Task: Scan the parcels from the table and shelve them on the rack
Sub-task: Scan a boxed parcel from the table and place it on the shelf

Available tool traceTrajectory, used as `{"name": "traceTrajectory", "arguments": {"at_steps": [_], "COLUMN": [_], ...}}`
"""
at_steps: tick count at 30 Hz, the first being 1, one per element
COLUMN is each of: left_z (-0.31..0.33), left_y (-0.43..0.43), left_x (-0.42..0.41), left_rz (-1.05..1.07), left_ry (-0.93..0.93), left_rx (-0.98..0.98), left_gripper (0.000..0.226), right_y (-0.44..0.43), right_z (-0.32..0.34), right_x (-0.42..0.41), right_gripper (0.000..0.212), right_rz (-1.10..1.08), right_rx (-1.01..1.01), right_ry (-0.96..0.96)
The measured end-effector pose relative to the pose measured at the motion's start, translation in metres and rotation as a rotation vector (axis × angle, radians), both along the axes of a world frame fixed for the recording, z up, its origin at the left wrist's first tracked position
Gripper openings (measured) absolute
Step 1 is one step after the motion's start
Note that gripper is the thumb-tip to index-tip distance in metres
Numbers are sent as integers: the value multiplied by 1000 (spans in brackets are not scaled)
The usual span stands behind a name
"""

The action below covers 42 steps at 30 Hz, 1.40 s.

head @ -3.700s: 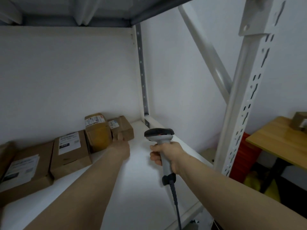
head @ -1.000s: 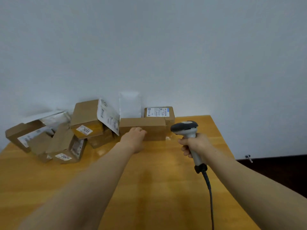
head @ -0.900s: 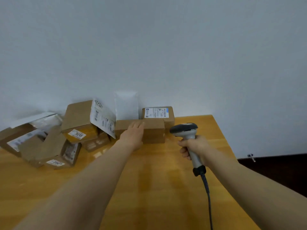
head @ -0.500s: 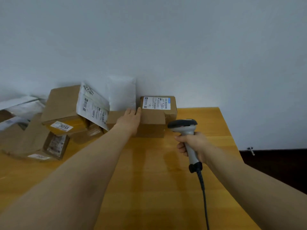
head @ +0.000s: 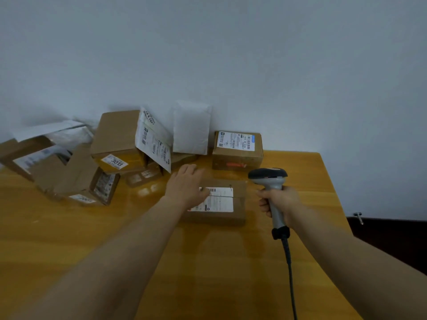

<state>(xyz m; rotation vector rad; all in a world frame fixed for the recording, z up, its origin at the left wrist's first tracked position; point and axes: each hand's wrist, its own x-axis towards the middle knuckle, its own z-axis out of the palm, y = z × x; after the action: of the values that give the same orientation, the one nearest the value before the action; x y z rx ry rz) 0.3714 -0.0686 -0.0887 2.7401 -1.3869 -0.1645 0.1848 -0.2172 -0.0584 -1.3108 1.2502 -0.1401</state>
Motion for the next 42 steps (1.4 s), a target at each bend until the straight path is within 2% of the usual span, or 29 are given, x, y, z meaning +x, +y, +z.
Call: {"name": "traceTrajectory", "arguments": {"at_steps": [3,7,10,12,14,19,27,31,35,37,42], "left_z": [-8,-22,-37,-45,-50,-54,16,45,69,83,115], "left_y": [3,23,33,36,40,60,88,93,103,112,137], "left_x": [3,17,25,23,18,20,32,38,48,53,49], "left_rz": [383,822,982,1028,1039,1041,759,614,681,696,750], "left_ry": [158,456,782,975,1083,1228,1396,1542,1406,1346,1196], "left_rx": [4,53,-111,-245,-294,-502,-501,-671,-811,-842,-929], "left_gripper": [56,66,52,42,43,70,71,75,53,51,41], "right_y": [-1,0,7,13,20,25,40,63,85,92,113], "right_z": [-6,-20,-32,-40,-46,-45,6,22,33,42,73], "right_x": [3,12,23,29,32,26,19,18,15,14,16], "right_gripper": [15,24,39,36,33,28,26,35,36,31,18], "right_rz": [5,37,49,55,63,45,55,112,188,269,474], "right_rx": [0,34,89,141,181,135,68,73,-23,-74,-40], "right_ry": [10,-1,11,12,9,9,-78,-122,-127,-128,-226]}}
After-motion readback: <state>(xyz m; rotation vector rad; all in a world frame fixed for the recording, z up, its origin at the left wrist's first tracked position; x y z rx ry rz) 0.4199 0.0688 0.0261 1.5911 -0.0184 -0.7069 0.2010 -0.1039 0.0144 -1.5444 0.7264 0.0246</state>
